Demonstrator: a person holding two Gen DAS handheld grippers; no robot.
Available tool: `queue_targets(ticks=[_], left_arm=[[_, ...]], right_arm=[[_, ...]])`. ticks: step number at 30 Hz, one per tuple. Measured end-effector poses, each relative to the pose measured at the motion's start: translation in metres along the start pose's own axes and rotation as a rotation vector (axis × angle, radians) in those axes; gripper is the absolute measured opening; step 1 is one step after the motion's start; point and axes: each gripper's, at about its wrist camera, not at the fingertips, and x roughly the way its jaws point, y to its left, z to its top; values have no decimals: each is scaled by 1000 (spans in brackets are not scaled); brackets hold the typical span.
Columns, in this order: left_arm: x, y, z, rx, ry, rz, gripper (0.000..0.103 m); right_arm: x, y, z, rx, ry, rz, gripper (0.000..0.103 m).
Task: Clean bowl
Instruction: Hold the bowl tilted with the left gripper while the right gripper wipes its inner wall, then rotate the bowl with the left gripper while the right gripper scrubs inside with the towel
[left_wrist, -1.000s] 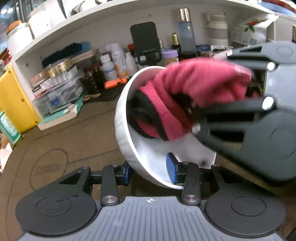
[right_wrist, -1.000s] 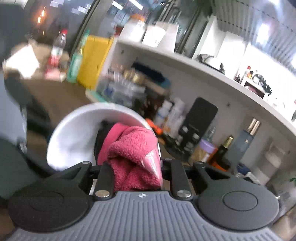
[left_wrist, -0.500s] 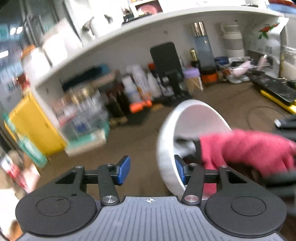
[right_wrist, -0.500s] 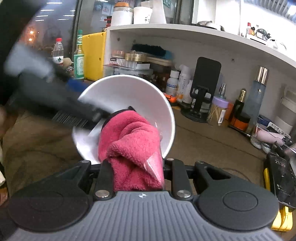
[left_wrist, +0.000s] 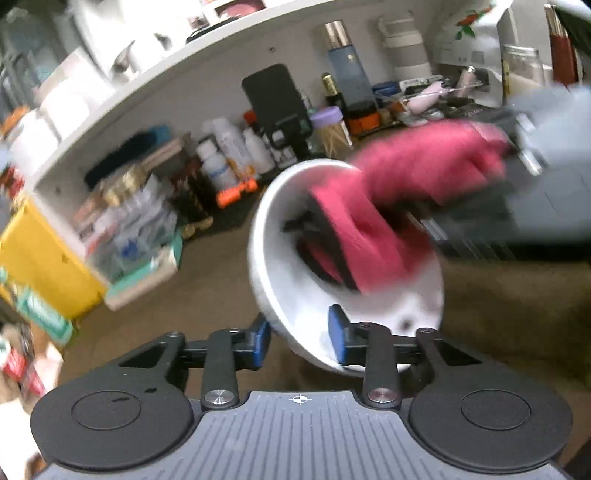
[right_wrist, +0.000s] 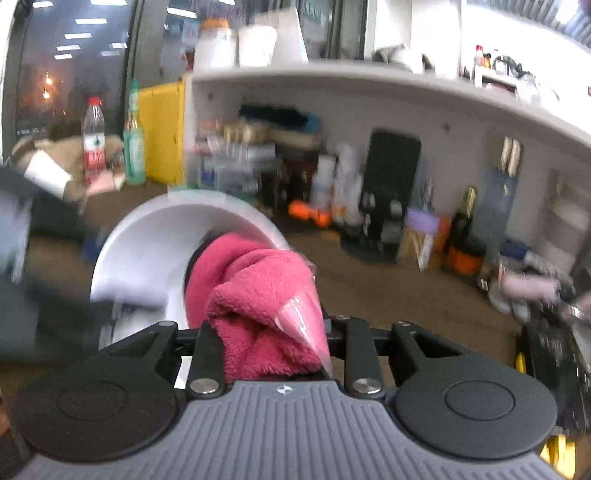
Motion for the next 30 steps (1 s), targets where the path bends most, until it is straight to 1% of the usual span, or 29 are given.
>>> queue_targets(ticks=[1, 2, 4, 5, 7, 9, 11, 14, 16, 18, 19, 22, 23, 25, 26, 27, 28, 29, 30], left_arm=[[2, 2, -5, -31, 13, -11, 37], [5, 7, -13, -84, 11, -11, 37], [5, 20, -19, -144, 5, -34, 35], [3, 24, -20, -155, 1, -38, 31], [1, 33, -22, -177, -7, -46, 27], [-1, 34, -21, -183, -14, -54, 24], [-2, 30, -21, -192, -28, -91, 26], [-6, 18, -18, -185, -51, -80, 30], [-9, 14, -13, -171, -57, -56, 30], [-16, 9, 2, -115, -83, 1, 30], [-17, 9, 3, -109, -90, 5, 29], [-28, 5, 23, -65, -154, 67, 29], [-25, 3, 28, -47, -160, 85, 28], [-18, -1, 36, -11, -171, 119, 24], [-14, -3, 40, 6, -176, 135, 17], [-13, -3, 36, -1, -167, 134, 12], [-12, -3, 31, -9, -159, 133, 13], [-12, -2, 27, -16, -150, 131, 13], [-11, -2, 23, -24, -142, 130, 16]], right_arm=[[-2, 4, 3, -10, -21, 12, 28], [-5, 13, 10, -30, -57, 36, 29], [-11, 25, 12, -75, -84, 51, 28], [-16, 31, 11, -98, -94, 58, 28], [-29, 32, 5, -114, -83, 71, 26], [-40, 37, -10, -173, -33, 25, 25], [-39, 45, -26, -244, 4, -42, 25], [-32, 52, -43, -265, 8, -93, 26], [-27, 52, -47, -250, 17, -99, 26], [-23, 50, -49, -223, 42, -79, 26], [-23, 49, -49, -218, 47, -72, 26], [-24, 48, -50, -212, 53, -72, 26], [-24, 46, -50, -202, 55, -69, 26], [-24, 44, -49, -181, 57, -64, 26], [-24, 41, -47, -163, 59, -57, 26], [-25, 36, -45, -132, 61, -45, 26], [-24, 31, -43, -101, 68, -31, 26], [-23, 18, -39, -27, 86, -1, 26], [-20, 10, -37, 12, 91, 4, 26]])
